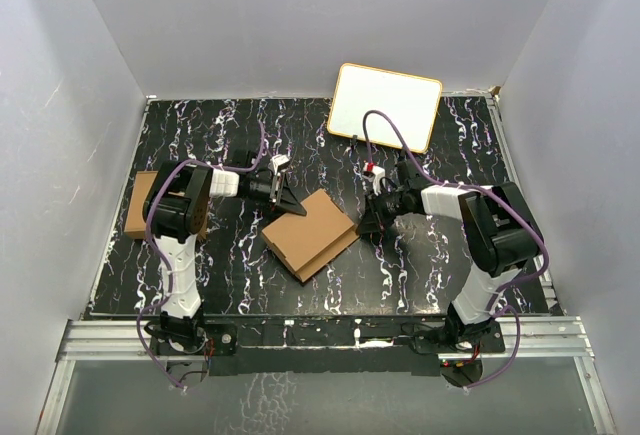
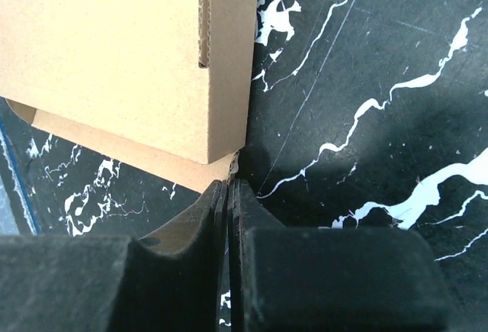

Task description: Fold the paper box

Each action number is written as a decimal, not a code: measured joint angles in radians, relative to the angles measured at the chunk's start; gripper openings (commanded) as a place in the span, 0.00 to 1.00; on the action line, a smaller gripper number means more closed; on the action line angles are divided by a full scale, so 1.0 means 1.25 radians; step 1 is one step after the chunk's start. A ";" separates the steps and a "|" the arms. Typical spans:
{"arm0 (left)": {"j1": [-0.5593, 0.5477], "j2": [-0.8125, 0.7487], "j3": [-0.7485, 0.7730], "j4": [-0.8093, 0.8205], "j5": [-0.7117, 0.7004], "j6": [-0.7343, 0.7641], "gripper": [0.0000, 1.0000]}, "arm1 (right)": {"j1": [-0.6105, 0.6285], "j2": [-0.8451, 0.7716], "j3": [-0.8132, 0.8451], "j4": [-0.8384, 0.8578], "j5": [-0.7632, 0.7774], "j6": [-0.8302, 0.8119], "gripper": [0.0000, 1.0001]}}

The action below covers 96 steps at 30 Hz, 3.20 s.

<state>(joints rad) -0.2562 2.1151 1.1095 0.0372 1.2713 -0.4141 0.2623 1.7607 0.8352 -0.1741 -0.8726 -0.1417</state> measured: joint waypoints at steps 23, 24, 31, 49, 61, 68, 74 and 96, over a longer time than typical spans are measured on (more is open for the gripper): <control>0.002 -0.061 -0.077 0.079 -0.055 -0.060 0.00 | 0.049 -0.041 0.000 -0.008 0.089 -0.057 0.08; 0.002 -0.064 -0.080 0.080 -0.058 -0.062 0.00 | 0.050 -0.041 0.000 -0.007 0.090 -0.058 0.08; 0.002 -0.069 -0.096 0.105 -0.065 -0.081 0.00 | 0.055 -0.046 0.000 -0.008 0.099 -0.071 0.08; 0.003 -0.078 -0.118 0.140 -0.071 -0.107 0.00 | 0.058 -0.057 -0.011 0.000 0.105 -0.086 0.08; 0.004 -0.078 -0.129 0.162 -0.071 -0.124 0.00 | 0.061 -0.059 -0.012 0.000 0.107 -0.098 0.08; 0.005 -0.078 -0.140 0.184 -0.069 -0.138 0.00 | 0.062 -0.059 -0.012 -0.001 0.107 -0.102 0.08; 0.010 -0.078 -0.153 0.212 -0.067 -0.154 0.00 | 0.063 -0.059 -0.012 -0.001 0.108 -0.107 0.08; 0.020 -0.078 -0.182 0.265 -0.055 -0.180 0.00 | 0.068 -0.072 -0.033 0.027 0.114 -0.103 0.08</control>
<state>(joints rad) -0.2314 2.0174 0.8825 0.3683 1.2022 -0.6392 0.3470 1.6707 0.7937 -0.1398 -0.7307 -0.2710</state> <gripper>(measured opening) 0.311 0.087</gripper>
